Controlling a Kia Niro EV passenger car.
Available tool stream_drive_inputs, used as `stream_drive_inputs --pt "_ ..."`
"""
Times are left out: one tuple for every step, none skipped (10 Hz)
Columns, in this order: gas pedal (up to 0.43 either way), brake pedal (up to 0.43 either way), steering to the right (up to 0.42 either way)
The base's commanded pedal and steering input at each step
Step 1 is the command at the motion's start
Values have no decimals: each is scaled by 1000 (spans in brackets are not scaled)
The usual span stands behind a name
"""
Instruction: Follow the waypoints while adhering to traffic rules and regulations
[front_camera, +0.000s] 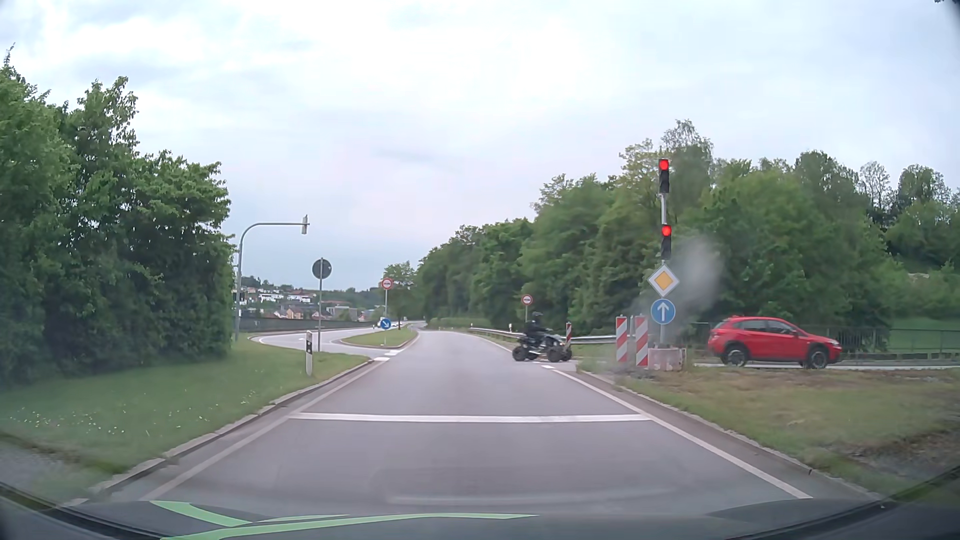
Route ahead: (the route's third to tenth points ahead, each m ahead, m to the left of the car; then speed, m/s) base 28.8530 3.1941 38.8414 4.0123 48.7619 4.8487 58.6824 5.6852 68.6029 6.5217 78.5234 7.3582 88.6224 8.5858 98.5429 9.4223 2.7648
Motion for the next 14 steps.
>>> stream_drive_inputs --pt "0 207 -5" --pt "0 207 -5" --pt "0 207 -5" --pt "0 207 -5" --pt "0 207 -5" --pt "0 207 -5" --pt "0 201 -5" --pt "0 201 -5" --pt "0 195 -5" --pt "0 183 -5" --pt "0 177 -5" --pt "0 171 -5" --pt "0 159 -5" --pt "0 152 -5"
